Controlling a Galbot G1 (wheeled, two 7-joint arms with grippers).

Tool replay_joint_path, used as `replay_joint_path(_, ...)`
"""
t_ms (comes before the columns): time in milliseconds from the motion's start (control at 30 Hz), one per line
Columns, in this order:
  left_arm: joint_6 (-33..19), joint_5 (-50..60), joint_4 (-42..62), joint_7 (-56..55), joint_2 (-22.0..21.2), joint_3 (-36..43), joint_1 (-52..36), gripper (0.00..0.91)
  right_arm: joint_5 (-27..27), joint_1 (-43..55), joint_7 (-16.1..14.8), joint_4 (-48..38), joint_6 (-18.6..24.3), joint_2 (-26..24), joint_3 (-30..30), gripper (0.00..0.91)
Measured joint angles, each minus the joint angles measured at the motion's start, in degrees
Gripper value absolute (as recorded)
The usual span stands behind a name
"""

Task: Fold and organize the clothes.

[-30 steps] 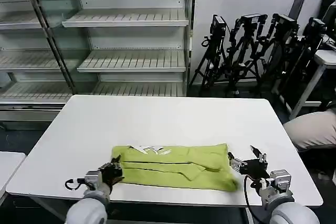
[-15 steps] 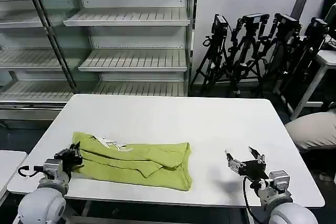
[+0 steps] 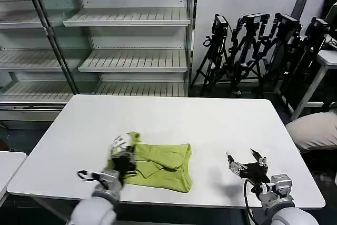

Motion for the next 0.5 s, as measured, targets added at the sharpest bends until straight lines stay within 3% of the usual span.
replay_joint_path(367, 0.66, -1.02, 0.39, -0.08, -4.45, 8.80, -3.29, 0.010, -0.41, -0.49, -0.02, 0.88, -0.39, 0.09, 0.86, 0.907)
replay_joint_path(400, 0.70, -1.12, 0.60, -0.10, -4.63, 9.15, -3.57, 0.282, -0.33, -0.44, -0.01, 0.96, -0.42, -0.01, 1.09, 0.907)
replay_joint_path(433, 0.75, -1.21, 0.86, -0.11, -4.77, 9.45, -3.81, 0.907, -0.24, -0.42, -0.03, 1.03, -0.44, -0.05, 1.27, 0.907)
replay_joint_path(500, 0.82, -1.36, 1.41, -0.28, -5.00, 9.92, -4.13, 0.907, -0.05, -0.53, -0.05, 1.17, -0.46, -0.10, 1.69, 0.907)
